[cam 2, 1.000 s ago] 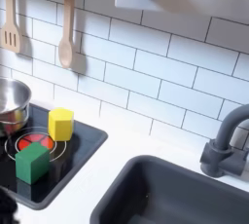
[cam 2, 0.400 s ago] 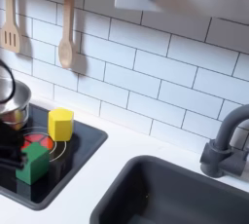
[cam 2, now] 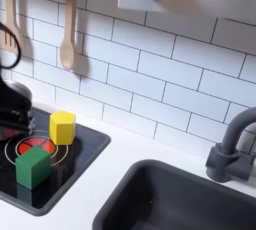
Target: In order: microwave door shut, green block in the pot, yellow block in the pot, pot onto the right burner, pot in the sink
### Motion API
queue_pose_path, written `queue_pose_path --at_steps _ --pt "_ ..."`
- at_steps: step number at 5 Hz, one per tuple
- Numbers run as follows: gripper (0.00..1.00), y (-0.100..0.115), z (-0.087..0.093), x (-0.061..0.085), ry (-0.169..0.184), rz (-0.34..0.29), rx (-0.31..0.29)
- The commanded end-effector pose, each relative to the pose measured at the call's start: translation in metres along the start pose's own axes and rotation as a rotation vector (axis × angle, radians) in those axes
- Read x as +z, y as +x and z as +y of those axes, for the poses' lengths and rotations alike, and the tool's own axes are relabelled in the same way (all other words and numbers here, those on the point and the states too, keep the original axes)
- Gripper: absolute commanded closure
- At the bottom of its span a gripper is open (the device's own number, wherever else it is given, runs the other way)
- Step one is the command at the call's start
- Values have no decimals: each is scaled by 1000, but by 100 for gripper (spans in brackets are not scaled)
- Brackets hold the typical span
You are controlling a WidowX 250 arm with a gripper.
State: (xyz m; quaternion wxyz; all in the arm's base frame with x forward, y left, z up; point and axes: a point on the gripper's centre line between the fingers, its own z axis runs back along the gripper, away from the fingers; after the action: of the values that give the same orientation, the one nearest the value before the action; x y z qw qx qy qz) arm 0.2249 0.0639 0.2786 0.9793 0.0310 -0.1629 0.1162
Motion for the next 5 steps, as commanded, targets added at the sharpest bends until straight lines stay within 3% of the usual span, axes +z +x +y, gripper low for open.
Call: queue_pose_path --at_steps 1,3,5 --pt "100 31 9 8 0 -84 24" --pt "100 60 17 23 6 -169 36" --pt "100 85 35 35 40 -238 68"
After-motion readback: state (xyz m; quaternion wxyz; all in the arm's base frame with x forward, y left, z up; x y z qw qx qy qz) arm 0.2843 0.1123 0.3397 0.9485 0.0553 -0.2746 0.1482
